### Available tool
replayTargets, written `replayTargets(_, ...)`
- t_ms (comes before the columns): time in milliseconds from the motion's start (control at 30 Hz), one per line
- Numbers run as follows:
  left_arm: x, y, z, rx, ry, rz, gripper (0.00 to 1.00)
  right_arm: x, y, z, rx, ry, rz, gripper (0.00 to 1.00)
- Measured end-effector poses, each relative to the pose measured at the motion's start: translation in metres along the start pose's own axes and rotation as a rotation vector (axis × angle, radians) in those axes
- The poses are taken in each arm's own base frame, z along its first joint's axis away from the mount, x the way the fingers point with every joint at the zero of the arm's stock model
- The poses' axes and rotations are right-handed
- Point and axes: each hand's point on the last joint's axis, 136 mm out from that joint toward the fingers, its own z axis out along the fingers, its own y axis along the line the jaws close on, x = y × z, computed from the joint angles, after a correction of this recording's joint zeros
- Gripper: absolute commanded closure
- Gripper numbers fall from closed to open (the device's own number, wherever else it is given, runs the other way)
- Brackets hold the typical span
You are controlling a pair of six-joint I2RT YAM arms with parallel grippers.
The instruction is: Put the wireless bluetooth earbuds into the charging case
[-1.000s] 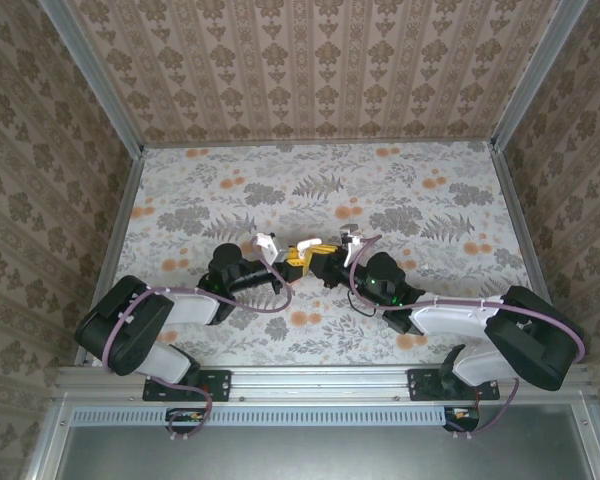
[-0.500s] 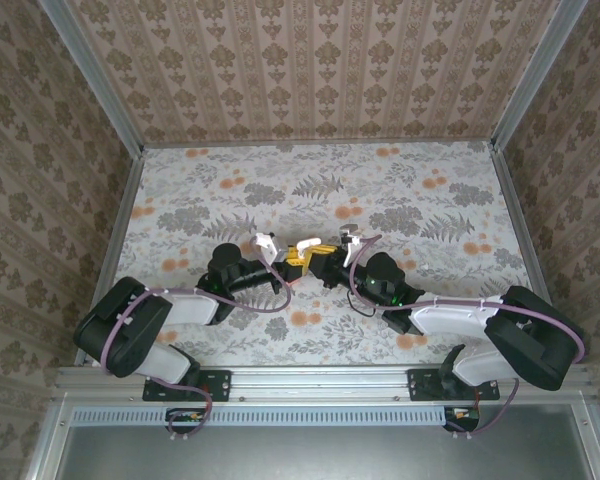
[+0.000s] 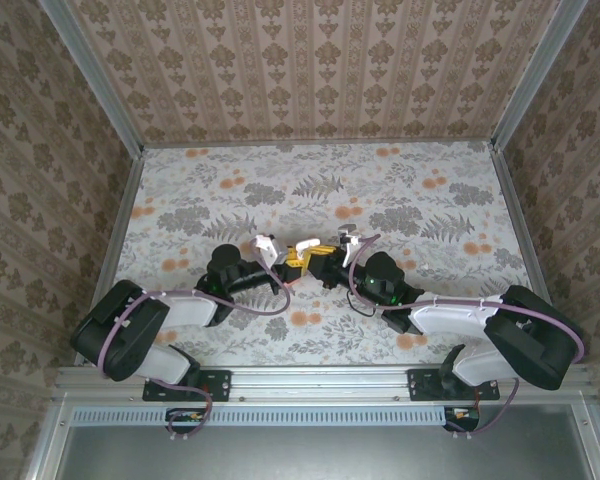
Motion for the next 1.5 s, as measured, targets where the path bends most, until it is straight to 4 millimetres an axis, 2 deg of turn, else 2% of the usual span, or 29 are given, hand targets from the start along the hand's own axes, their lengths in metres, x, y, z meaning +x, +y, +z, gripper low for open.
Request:
replayTargets(700, -0.003, -0.011, 0.0, -0.06, -0.002, 0.267, 0.91, 0.003, 0.006, -0.011, -0.029, 0.025, -0.057, 0.78)
replayTargets(1200, -0.005, -0.018, 0.001, -0.05, -0.01, 0.325, 0.91, 0.003, 0.009, -0.018, -0.043, 0.02, -0.093, 0.77)
replayTargets(1500, -0.012, -0.028, 0.0, -0.011, -0.035, 0.338, 0.91, 0.0, 0.016, -0.029, -0.057, 0.041, -0.182, 0.76)
